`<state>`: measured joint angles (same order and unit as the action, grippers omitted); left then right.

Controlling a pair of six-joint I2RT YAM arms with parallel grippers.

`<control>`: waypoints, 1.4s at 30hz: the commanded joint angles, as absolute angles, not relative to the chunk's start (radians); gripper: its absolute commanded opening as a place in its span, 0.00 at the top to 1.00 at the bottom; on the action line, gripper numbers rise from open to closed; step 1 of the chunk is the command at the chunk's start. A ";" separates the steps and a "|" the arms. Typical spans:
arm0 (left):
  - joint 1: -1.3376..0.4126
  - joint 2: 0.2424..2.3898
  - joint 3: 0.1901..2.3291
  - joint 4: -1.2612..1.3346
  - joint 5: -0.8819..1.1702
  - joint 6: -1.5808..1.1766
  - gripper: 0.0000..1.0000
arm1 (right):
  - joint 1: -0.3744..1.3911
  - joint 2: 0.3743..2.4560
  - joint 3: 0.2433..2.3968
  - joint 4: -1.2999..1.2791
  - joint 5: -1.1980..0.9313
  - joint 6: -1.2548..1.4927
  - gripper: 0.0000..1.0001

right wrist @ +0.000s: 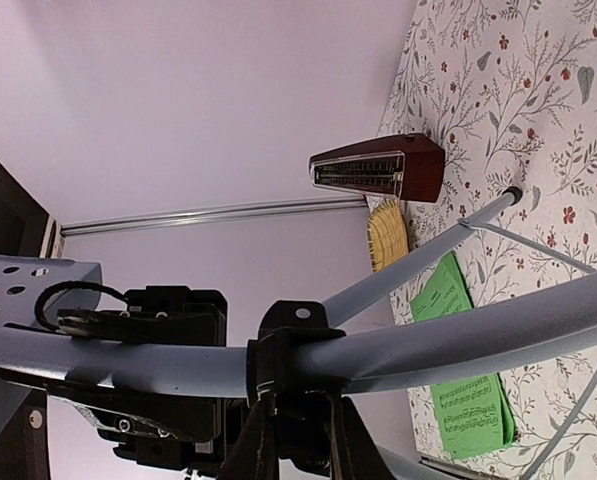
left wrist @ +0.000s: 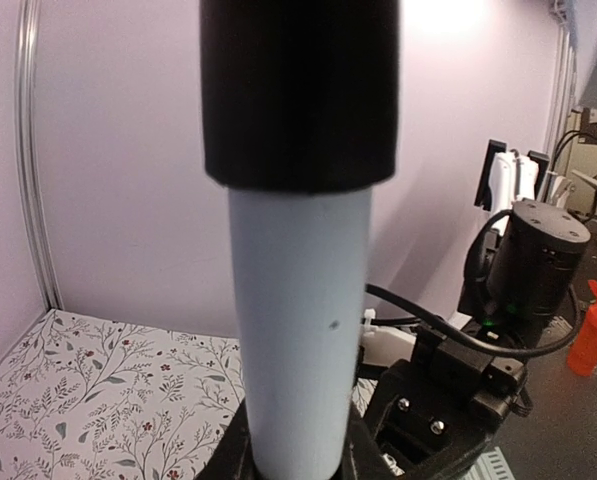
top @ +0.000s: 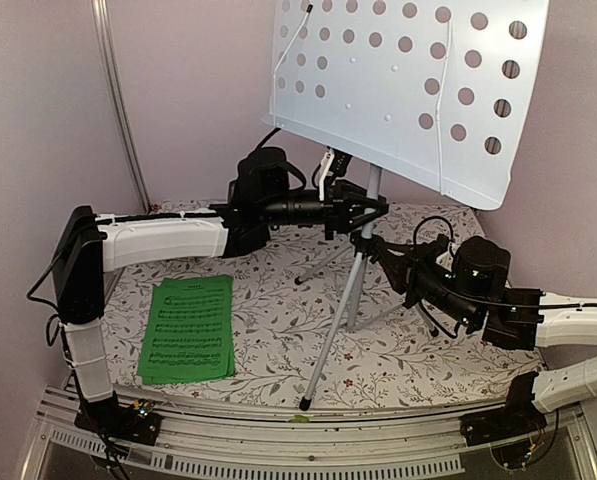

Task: Set up the instrument practice props

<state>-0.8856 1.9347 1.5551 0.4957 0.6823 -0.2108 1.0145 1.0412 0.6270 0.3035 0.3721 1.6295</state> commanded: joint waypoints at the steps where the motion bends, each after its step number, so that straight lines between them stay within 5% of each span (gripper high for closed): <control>1: -0.843 1.923 1.612 0.604 0.651 -0.222 1.00 | 1.005 1.041 0.629 0.342 0.443 1.788 1.00; 10: -0.843 1.922 1.614 0.605 0.646 -0.205 1.00 | 1.003 1.042 0.619 0.337 0.532 1.644 1.00; 19: -0.843 1.918 1.623 0.601 0.586 -0.172 1.00 | 1.002 1.023 0.616 0.337 0.621 1.211 0.62; 32: -0.846 1.936 1.613 0.739 0.267 -0.126 1.00 | 0.985 0.837 0.503 0.337 0.729 0.791 0.37; 42: -0.895 2.089 1.736 0.805 0.032 -0.078 1.00 | 0.901 0.712 0.500 0.270 0.579 0.503 0.21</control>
